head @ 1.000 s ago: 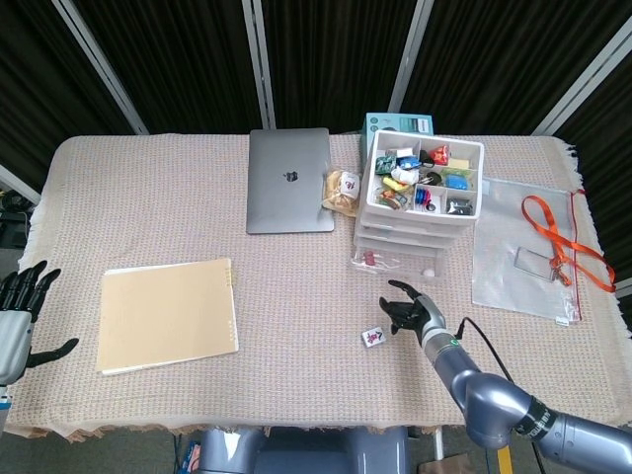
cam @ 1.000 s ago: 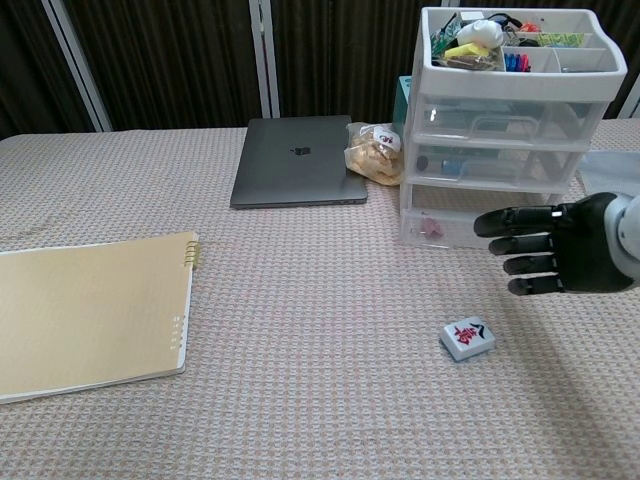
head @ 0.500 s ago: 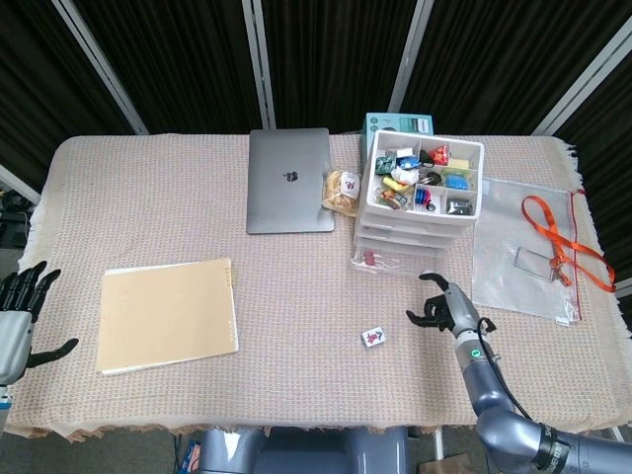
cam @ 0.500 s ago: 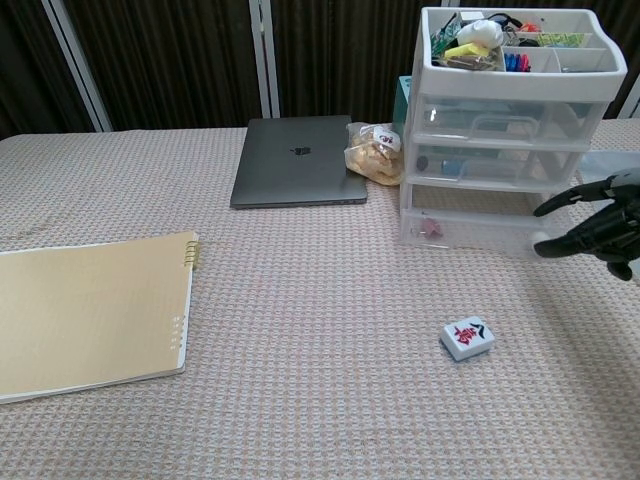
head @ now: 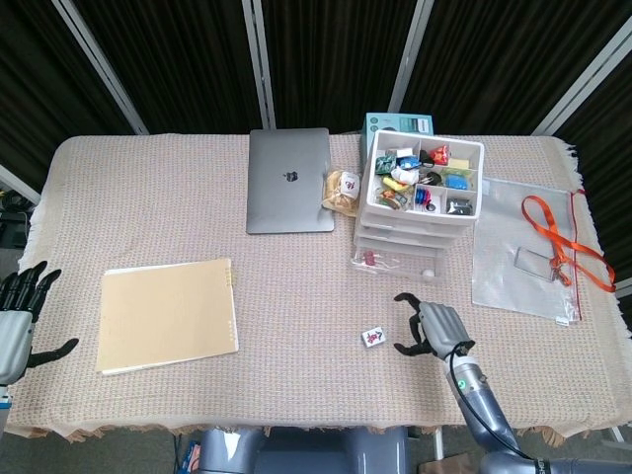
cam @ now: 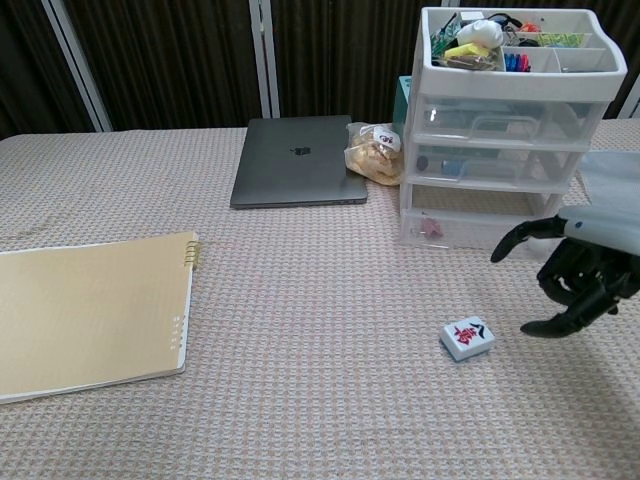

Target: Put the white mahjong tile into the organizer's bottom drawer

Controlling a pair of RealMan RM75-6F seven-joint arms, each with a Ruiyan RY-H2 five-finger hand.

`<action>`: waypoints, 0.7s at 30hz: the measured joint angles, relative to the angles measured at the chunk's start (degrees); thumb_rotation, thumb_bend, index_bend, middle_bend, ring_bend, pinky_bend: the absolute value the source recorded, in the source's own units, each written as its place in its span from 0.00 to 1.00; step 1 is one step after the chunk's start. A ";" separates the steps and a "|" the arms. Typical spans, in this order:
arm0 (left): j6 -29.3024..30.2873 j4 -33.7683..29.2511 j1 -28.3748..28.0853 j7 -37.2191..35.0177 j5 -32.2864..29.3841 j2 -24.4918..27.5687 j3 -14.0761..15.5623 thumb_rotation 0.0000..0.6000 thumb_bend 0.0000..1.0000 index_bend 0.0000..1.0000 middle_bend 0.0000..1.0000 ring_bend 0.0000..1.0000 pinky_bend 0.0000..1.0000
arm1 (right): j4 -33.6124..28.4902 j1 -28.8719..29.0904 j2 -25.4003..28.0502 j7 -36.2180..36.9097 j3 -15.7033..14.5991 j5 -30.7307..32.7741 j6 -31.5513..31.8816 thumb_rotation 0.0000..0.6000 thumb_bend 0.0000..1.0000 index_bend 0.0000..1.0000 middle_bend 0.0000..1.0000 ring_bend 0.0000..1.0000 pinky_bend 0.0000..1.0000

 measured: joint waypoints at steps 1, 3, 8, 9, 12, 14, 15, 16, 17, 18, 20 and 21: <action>-0.01 0.00 0.00 -0.02 0.00 0.00 0.00 1.00 0.16 0.09 0.00 0.00 0.00 | 0.83 -0.17 -0.91 -0.32 -0.67 -1.17 0.05 1.00 0.10 0.30 0.81 0.83 0.74; 0.01 -0.01 0.00 -0.05 0.01 0.00 -0.01 1.00 0.16 0.09 0.00 0.00 0.00 | 2.68 -0.52 -3.13 -1.00 -1.62 -2.69 0.19 1.00 0.10 0.32 0.81 0.84 0.74; 0.00 -0.02 0.02 -0.16 -0.03 0.00 -0.02 1.00 0.16 0.09 0.00 0.00 0.00 | 6.59 -0.86 -6.96 -3.03 -2.43 -4.22 0.49 1.00 0.10 0.32 0.81 0.84 0.74; -0.01 -0.03 0.01 -0.19 -0.04 0.00 -0.03 1.00 0.16 0.09 0.00 0.00 0.00 | 7.50 -0.89 -7.73 -3.58 -2.55 -4.49 0.57 1.00 0.10 0.32 0.81 0.84 0.74; 0.00 -0.03 -0.01 -0.27 -0.01 -0.03 -0.06 1.00 0.16 0.09 0.00 0.00 0.00 | 9.31 -1.03 -9.35 -4.33 -2.48 -4.87 0.86 1.00 0.10 0.32 0.81 0.84 0.74; 0.04 -0.05 0.00 -0.32 -0.02 -0.05 -0.08 1.00 0.16 0.09 0.00 0.00 0.00 | 10.13 -1.14 -10.04 -4.39 -2.07 -5.06 1.12 1.00 0.10 0.32 0.81 0.84 0.74; 0.05 -0.05 0.00 -0.33 -0.05 -0.06 -0.10 1.00 0.16 0.09 0.00 0.00 0.00 | 10.64 -1.20 -10.45 -4.38 -1.76 -5.23 1.26 1.00 0.10 0.32 0.81 0.84 0.74; 0.04 -0.05 0.00 -0.34 -0.08 -0.07 -0.12 1.00 0.16 0.09 0.00 0.00 0.00 | 10.99 -1.24 -10.72 -4.40 -1.58 -5.38 1.33 1.00 0.10 0.32 0.81 0.84 0.74; 0.02 -0.05 0.00 -0.34 -0.09 -0.09 -0.12 1.00 0.16 0.09 0.00 0.00 0.00 | 11.33 -1.28 -10.95 -4.45 -1.45 -5.56 1.38 1.00 0.11 0.32 0.81 0.83 0.74; -0.01 -0.06 -0.01 -0.34 -0.11 -0.10 -0.11 1.00 0.16 0.09 0.00 0.00 0.00 | 11.71 -1.35 -11.23 -4.56 -1.31 -5.77 1.40 1.00 0.11 0.32 0.81 0.84 0.74; -0.06 -0.11 -0.02 -0.29 -0.18 -0.08 -0.13 1.00 0.16 0.09 0.00 0.00 0.00 | 12.15 -1.47 -11.62 -4.73 -1.16 -5.95 1.36 1.00 0.13 0.33 0.81 0.84 0.74; -0.06 -0.12 -0.02 -0.27 -0.19 -0.09 -0.13 1.00 0.16 0.09 0.00 0.00 0.00 | 12.40 -1.54 -11.83 -4.86 -1.10 -5.96 1.30 1.00 0.14 0.34 0.81 0.84 0.74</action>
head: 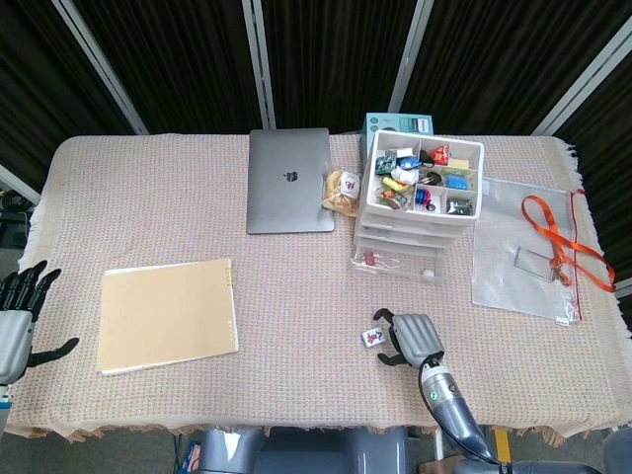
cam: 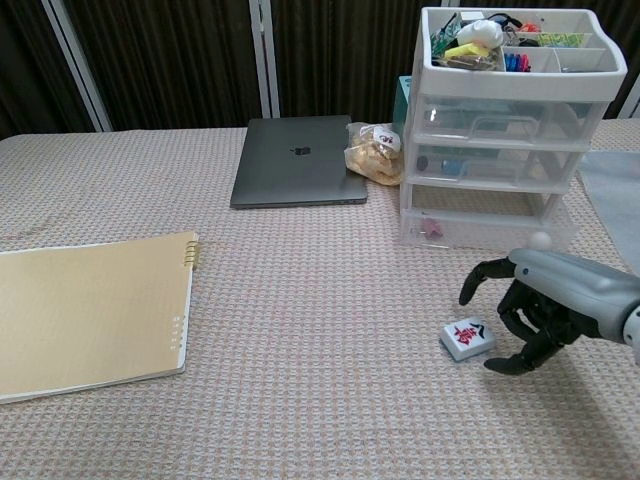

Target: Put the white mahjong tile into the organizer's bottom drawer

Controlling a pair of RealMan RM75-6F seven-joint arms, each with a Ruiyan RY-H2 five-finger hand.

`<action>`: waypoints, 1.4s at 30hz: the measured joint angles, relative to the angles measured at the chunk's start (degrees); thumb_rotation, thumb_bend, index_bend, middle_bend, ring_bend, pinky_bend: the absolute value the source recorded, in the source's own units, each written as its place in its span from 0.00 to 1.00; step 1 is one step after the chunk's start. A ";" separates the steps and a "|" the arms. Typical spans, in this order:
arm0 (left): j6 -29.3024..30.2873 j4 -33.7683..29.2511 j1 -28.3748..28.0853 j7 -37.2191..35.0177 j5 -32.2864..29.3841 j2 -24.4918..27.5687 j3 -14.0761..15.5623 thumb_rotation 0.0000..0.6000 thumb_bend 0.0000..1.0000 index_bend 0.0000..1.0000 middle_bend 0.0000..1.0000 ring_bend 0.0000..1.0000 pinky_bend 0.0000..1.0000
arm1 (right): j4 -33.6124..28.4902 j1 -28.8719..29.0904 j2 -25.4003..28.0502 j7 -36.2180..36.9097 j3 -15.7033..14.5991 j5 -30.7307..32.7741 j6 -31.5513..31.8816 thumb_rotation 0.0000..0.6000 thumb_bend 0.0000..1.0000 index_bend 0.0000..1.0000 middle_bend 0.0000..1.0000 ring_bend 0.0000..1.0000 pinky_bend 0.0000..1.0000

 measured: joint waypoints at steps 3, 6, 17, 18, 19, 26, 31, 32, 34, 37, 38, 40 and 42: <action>-0.04 -0.06 0.01 0.02 -0.04 -0.02 0.02 1.00 0.16 0.09 0.00 0.00 0.00 | 0.77 -0.19 -0.63 -0.35 0.22 0.14 -0.24 1.00 0.15 0.35 0.81 0.84 0.74; -0.06 -0.08 0.01 0.05 -0.13 -0.02 -0.01 1.00 0.16 0.09 0.00 0.00 0.00 | 1.34 -0.39 -1.25 -0.52 0.48 0.41 -0.54 1.00 0.16 0.37 0.81 0.84 0.74; -0.16 -0.21 -0.01 -0.01 -0.27 0.06 -0.07 1.00 0.16 0.09 0.00 0.00 0.00 | 2.50 -1.12 -3.30 -0.93 1.49 0.34 -0.39 1.00 0.27 0.60 0.82 0.84 0.74; -0.17 -0.22 -0.01 -0.05 -0.25 0.08 -0.06 1.00 0.16 0.09 0.00 0.00 0.00 | 2.44 -1.25 -3.38 -0.87 1.61 0.11 -0.17 1.00 0.27 0.61 0.82 0.84 0.74; -0.15 -0.22 0.00 -0.08 -0.22 0.09 -0.05 1.00 0.16 0.09 0.00 0.00 0.00 | 2.38 -1.34 -3.42 -0.80 1.71 -0.12 0.04 1.00 0.27 0.61 0.82 0.84 0.74; -0.23 -0.21 -0.05 -0.13 -0.19 0.10 -0.04 1.00 0.16 0.09 0.00 0.00 0.00 | 0.66 -1.80 -2.60 -0.24 3.30 -1.57 1.70 1.00 0.27 0.61 0.82 0.84 0.74; -0.17 -0.17 -0.04 -0.17 -0.15 0.08 -0.04 1.00 0.16 0.09 0.00 0.00 0.00 | -0.57 -1.34 -0.87 -0.76 6.17 -1.64 2.66 1.00 0.27 0.61 0.82 0.84 0.74; -0.18 -0.16 -0.04 -0.20 -0.12 0.07 -0.03 1.00 0.16 0.09 0.00 0.00 0.00 | -0.60 -1.11 -0.47 -0.92 7.12 -1.30 2.72 1.00 0.27 0.61 0.82 0.84 0.74; -0.29 -0.15 -0.06 -0.29 -0.10 0.10 0.02 1.00 0.16 0.09 0.00 0.00 0.00 | -0.36 -0.65 0.03 -1.19 8.74 -0.52 2.71 1.00 0.27 0.61 0.82 0.84 0.73; -0.33 -0.16 -0.09 -0.40 -0.09 0.14 0.02 1.00 0.16 0.09 0.00 0.00 0.00 | 1.24 0.34 0.58 -1.68 11.66 1.40 2.49 1.00 0.27 0.61 0.82 0.84 0.73; -0.33 -0.17 -0.09 -0.47 -0.09 0.15 0.01 1.00 0.16 0.09 0.00 0.00 0.00 | 2.02 0.65 0.65 -1.82 12.52 2.08 2.40 1.00 0.27 0.61 0.82 0.84 0.73; -0.33 -0.22 -0.05 -0.62 -0.08 0.18 0.05 1.00 0.16 0.09 0.00 0.00 0.00 | 4.01 1.36 0.66 -2.03 14.47 4.00 2.17 1.00 0.27 0.61 0.82 0.84 0.72; -0.36 -0.33 -0.04 -0.75 -0.04 0.21 0.10 1.00 0.16 0.09 0.00 0.00 0.00 | 6.16 1.98 0.52 -2.06 16.37 6.08 2.02 1.00 0.27 0.61 0.82 0.84 0.72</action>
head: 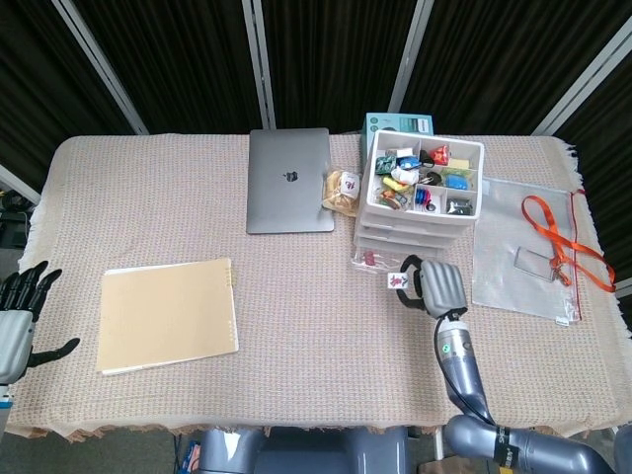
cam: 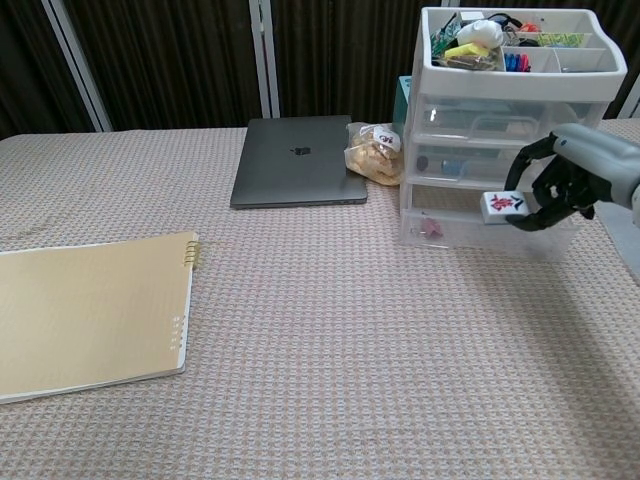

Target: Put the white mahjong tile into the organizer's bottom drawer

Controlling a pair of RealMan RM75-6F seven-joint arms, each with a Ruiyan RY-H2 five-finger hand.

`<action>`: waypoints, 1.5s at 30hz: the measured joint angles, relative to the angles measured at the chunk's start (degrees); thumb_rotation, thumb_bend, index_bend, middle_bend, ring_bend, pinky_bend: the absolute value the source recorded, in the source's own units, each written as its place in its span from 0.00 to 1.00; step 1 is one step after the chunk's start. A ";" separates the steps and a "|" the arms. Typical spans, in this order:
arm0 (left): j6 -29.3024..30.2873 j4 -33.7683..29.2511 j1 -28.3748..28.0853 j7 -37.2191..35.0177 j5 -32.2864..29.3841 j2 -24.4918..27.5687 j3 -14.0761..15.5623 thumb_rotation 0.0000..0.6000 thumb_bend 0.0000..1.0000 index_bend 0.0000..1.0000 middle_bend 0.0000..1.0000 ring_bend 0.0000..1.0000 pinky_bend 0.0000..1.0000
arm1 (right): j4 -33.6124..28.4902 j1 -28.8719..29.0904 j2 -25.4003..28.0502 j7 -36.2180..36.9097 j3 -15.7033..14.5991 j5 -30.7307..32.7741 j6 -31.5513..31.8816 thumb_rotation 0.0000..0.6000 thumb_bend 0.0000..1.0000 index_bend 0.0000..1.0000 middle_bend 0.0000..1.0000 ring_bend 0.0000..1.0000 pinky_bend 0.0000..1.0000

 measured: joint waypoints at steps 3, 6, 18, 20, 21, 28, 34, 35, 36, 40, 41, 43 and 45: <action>-0.01 -0.06 -0.01 -0.13 0.14 0.04 0.04 1.00 0.16 0.09 0.00 0.00 0.00 | 3.57 0.88 -0.43 -0.07 1.97 1.82 -0.04 1.00 0.27 0.58 0.82 0.84 0.72; -0.11 -0.09 -0.04 -0.18 0.15 0.06 0.08 1.00 0.16 0.09 0.00 0.00 0.00 | 7.41 1.70 -1.08 -0.28 3.18 2.99 0.04 1.00 0.25 0.46 0.82 0.84 0.72; 0.30 -0.24 0.10 0.17 0.44 -0.01 0.17 1.00 0.16 0.09 0.00 0.00 0.00 | 8.45 0.49 -1.88 0.59 2.11 4.22 0.72 1.00 0.21 0.30 0.82 0.84 0.72; 0.35 -0.22 0.12 0.29 0.49 -0.05 0.18 1.00 0.16 0.09 0.00 0.00 0.00 | 8.04 0.05 -1.79 0.75 1.68 3.83 1.18 1.00 0.21 0.30 0.82 0.84 0.72; 0.40 -0.22 0.14 0.32 0.51 -0.08 0.19 1.00 0.16 0.09 0.00 0.00 0.00 | 7.84 -0.15 -1.70 0.87 1.52 3.70 1.32 1.00 0.21 0.30 0.82 0.84 0.72; 0.75 0.02 0.17 0.35 0.68 -0.33 0.07 1.00 0.16 0.09 0.00 0.00 0.00 | 5.93 -2.08 -0.30 2.82 -0.22 0.92 2.37 1.00 0.21 0.39 0.69 0.70 0.66; 0.85 0.14 0.14 0.53 0.83 -0.50 0.04 1.00 0.16 0.09 0.00 0.00 0.00 | 4.85 -3.65 1.25 5.03 -4.04 -6.99 3.96 1.00 0.22 0.39 0.50 0.47 0.45; 0.92 0.17 0.14 0.57 0.85 -0.52 0.02 1.00 0.16 0.09 0.00 0.00 0.00 | 4.96 -3.86 1.56 5.34 -5.18 -9.50 4.44 1.00 0.22 0.38 0.47 0.43 0.42; 1.03 0.21 0.15 0.61 0.87 -0.58 -0.02 1.00 0.17 0.09 0.00 0.00 0.00 | 5.22 -3.98 1.78 5.44 -6.12 -11.59 4.86 1.00 0.23 0.37 0.42 0.36 0.38; 1.49 0.49 0.25 0.60 0.90 -0.91 -0.22 1.00 0.16 0.09 0.00 0.00 0.00 | 8.13 -4.25 2.53 5.37 -10.82 -21.97 6.65 1.00 0.24 0.26 0.25 0.14 0.21; 1.53 0.56 0.26 0.62 0.89 -0.96 -0.24 1.00 0.16 0.09 0.00 0.00 0.00 | 9.17 -4.24 2.66 5.21 -11.94 -24.38 7.00 1.00 0.25 0.24 0.21 0.08 0.16; 1.59 0.65 0.26 0.64 0.85 -1.04 -0.31 1.00 0.16 0.09 0.00 0.00 0.00 | 12.06 -4.08 2.87 4.43 -14.47 -29.65 7.72 1.00 0.25 0.20 0.15 0.01 0.08; 1.58 0.71 0.23 0.67 0.82 -1.10 -0.36 1.00 0.16 0.09 0.00 0.00 0.00 | 15.23 -3.73 2.93 2.63 -16.66 -33.86 8.15 1.00 0.25 0.19 0.13 0.00 0.04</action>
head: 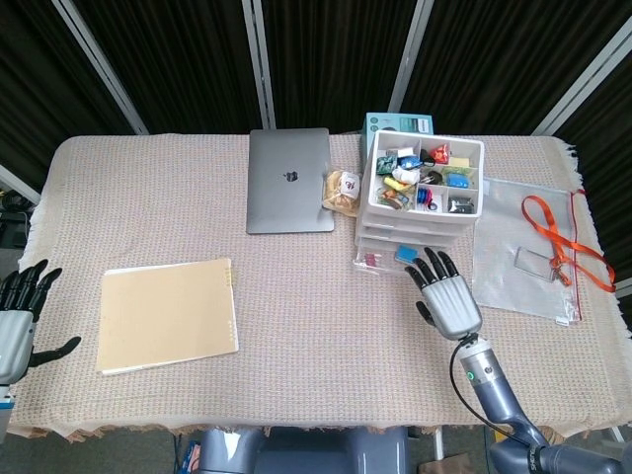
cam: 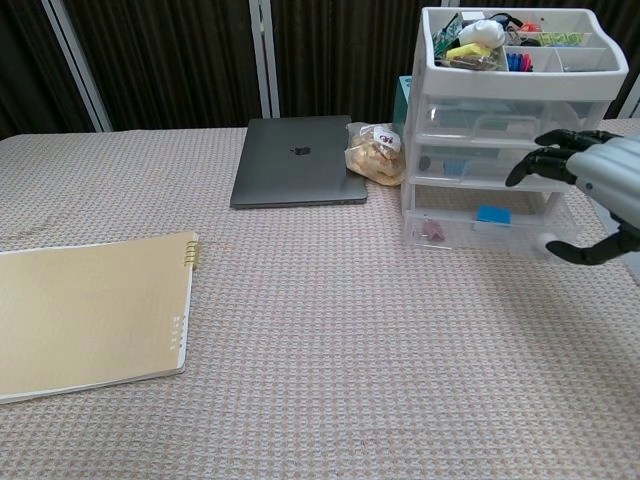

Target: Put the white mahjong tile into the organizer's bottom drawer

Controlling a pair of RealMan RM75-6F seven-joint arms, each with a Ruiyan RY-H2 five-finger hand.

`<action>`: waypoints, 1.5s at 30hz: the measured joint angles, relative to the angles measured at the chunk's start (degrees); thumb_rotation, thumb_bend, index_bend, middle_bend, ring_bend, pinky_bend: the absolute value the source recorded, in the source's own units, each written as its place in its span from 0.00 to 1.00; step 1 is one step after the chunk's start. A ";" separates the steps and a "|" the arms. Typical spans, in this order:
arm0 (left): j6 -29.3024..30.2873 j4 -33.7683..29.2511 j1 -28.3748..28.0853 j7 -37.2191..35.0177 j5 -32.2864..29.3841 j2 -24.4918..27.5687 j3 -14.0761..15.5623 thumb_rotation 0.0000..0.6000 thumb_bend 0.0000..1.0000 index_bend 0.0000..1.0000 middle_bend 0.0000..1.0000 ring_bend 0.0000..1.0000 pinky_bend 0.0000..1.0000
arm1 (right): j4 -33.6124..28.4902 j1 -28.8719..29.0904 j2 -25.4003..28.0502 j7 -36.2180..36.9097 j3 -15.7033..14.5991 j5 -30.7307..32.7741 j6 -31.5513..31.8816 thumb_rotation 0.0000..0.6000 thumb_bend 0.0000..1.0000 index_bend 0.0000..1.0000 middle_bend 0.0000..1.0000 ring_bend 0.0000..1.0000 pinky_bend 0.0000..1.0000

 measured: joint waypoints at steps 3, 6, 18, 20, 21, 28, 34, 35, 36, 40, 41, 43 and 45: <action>-0.13 0.02 -0.05 -0.03 -0.04 -0.02 0.00 1.00 0.17 0.09 0.00 0.00 0.00 | 4.02 0.62 -0.28 -4.21 -2.06 -4.04 0.38 1.00 0.26 0.19 0.12 0.00 0.02; -0.19 -0.03 -0.12 -0.27 -0.07 -0.02 -0.07 1.00 0.16 0.09 0.00 0.00 0.00 | 7.68 1.38 -1.07 -9.08 -3.62 -7.52 0.50 1.00 0.26 0.19 0.12 0.00 0.02; 0.07 0.35 -0.16 -0.65 0.17 -0.09 -0.20 1.00 0.16 0.09 0.00 0.00 0.00 | 16.87 5.16 -5.93 -20.62 -6.02 -13.99 -4.26 1.00 0.26 0.20 0.12 0.00 0.02; 0.03 0.40 -0.19 -0.78 0.16 -0.07 -0.23 1.00 0.17 0.09 0.00 0.00 0.00 | 17.59 5.69 -6.48 -21.73 -5.92 -14.22 -5.29 1.00 0.26 0.20 0.12 0.00 0.02; 0.00 0.41 -0.21 -0.84 0.16 -0.06 -0.23 1.00 0.17 0.09 0.00 0.00 0.00 | 17.88 5.91 -6.78 -22.19 -5.80 -14.24 -5.88 1.00 0.26 0.20 0.12 0.00 0.02; -0.02 0.44 -0.22 -1.11 0.12 0.00 -0.26 1.00 0.16 0.09 0.00 0.00 0.00 | 19.61 6.60 -7.53 -24.47 -5.44 -14.10 -8.67 1.00 0.26 0.20 0.12 0.00 0.02; -0.28 0.22 -0.26 -1.07 -0.13 0.03 -0.26 1.00 0.16 0.09 0.00 0.00 0.00 | 20.95 6.56 -8.03 -25.46 -5.02 -13.46 -9.98 1.00 0.26 0.21 0.12 0.00 0.02; -0.27 0.20 -0.25 -1.06 -0.17 0.04 -0.26 1.00 0.16 0.09 0.00 0.00 0.00 | 21.23 6.53 -8.12 -25.56 -4.86 -13.20 -10.22 1.00 0.26 0.21 0.12 0.00 0.02; -0.28 0.16 -0.23 -1.06 -0.21 0.04 -0.25 1.00 0.16 0.09 0.00 0.00 0.00 | 21.64 6.46 -8.26 -25.72 -4.61 -12.78 -10.53 1.00 0.26 0.21 0.12 0.00 0.02; -0.46 -0.05 -0.24 -1.40 -0.40 0.14 -0.26 1.00 0.16 0.09 0.00 0.00 0.00 | 23.00 6.20 -8.63 -26.56 -3.84 -11.70 -11.25 1.00 0.26 0.21 0.12 0.00 0.02; -0.52 -0.06 -0.25 -1.40 -0.39 0.16 -0.24 1.00 0.17 0.09 0.00 0.00 0.00 | 23.31 6.13 -8.69 -26.86 -3.62 -11.38 -11.40 1.00 0.26 0.21 0.12 0.00 0.02; -0.58 -0.13 -0.29 -1.42 -0.34 0.21 -0.21 1.00 0.16 0.09 0.00 0.00 0.00 | 23.98 5.96 -8.80 -27.54 -3.08 -10.55 -11.81 1.00 0.26 0.21 0.12 0.00 0.02; -0.56 -0.14 -0.28 -1.45 -0.33 0.22 -0.20 1.00 0.16 0.09 0.00 0.00 0.00 | 24.53 5.77 -8.87 -28.16 -2.56 -9.69 -12.27 1.00 0.26 0.21 0.12 0.00 0.02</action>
